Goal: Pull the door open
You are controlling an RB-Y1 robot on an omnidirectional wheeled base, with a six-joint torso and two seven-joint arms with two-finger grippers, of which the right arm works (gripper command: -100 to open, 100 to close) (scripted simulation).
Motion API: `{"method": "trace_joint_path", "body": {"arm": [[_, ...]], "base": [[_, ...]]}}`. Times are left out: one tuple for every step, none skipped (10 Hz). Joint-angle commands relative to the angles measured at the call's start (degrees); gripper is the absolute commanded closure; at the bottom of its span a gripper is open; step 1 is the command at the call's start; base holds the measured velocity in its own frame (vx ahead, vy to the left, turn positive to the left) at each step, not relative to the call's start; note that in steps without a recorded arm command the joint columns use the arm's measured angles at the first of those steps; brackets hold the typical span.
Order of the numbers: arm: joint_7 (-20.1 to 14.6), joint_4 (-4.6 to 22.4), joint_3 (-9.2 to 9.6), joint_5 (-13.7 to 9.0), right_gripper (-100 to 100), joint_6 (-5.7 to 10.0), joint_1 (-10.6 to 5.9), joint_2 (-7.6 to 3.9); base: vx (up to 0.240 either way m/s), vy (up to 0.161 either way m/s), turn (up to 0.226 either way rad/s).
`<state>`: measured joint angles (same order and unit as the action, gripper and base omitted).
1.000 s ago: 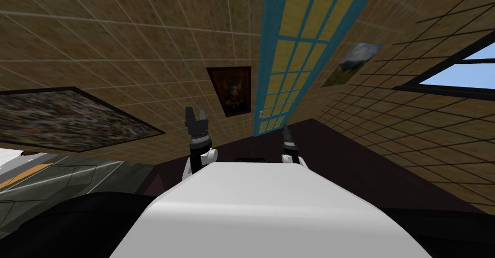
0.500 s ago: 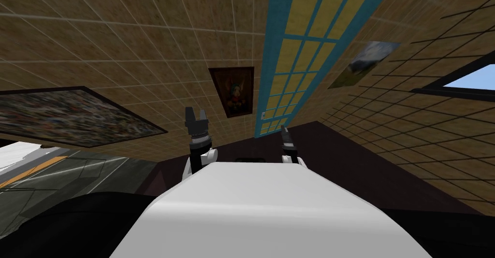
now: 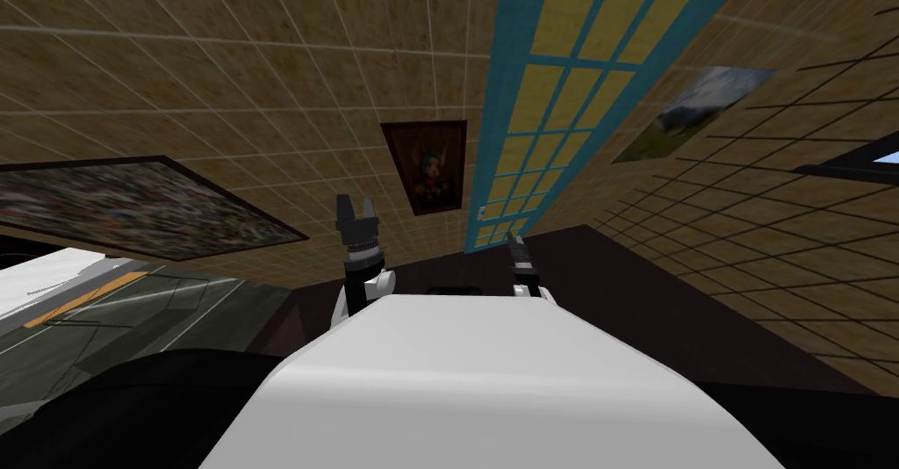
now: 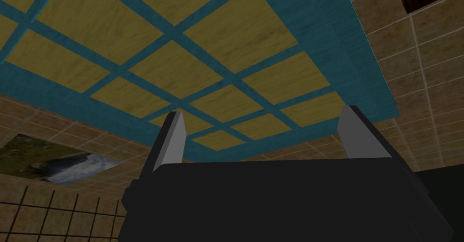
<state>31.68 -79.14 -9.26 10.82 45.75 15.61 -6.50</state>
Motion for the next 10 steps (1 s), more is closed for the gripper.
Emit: {"method": "trace_joint_path", "body": {"arm": [[2.8,2.9,-0.74,1.1,-100,0.64,-1.17,-0.46],[4.5,4.8,-1.19,1.8,-100,1.15,-1.82,-0.68],[6.2,7.0,-1.64,2.5,-100,1.66,-2.47,-0.9],[7.9,9.3,-2.09,3.2,-100,2.16,-3.12,-1.12],[9.5,10.7,-2.53,3.9,-100,2.66,-3.75,-1.33],[9.6,11.3,-2.53,3.9,-100,2.66,-3.75,-1.33],[11.2,13.2,-2.95,4.6,-100,3.13,-4.36,-1.52],[12.9,15.1,-3.38,5.3,-100,3.61,-4.97,-1.72],[14.5,17.0,-3.8,5.9,-100,4.09,-5.58,-1.91],[16.0,18.8,-4.19,6.6,-100,4.53,-6.14,-2.08]], "base": [[0.076,-0.027,0.122],[0.089,-0.02,0.104],[0.105,-0.019,0.106],[0.098,-0.024,0.107],[0.093,-0.026,0.122],[0.063,-0.016,0.041],[0.055,-0.011,0.061],[0.075,-0.026,0.112],[0.078,-0.035,0.108],[0.089,-0.032,0.092]]}}
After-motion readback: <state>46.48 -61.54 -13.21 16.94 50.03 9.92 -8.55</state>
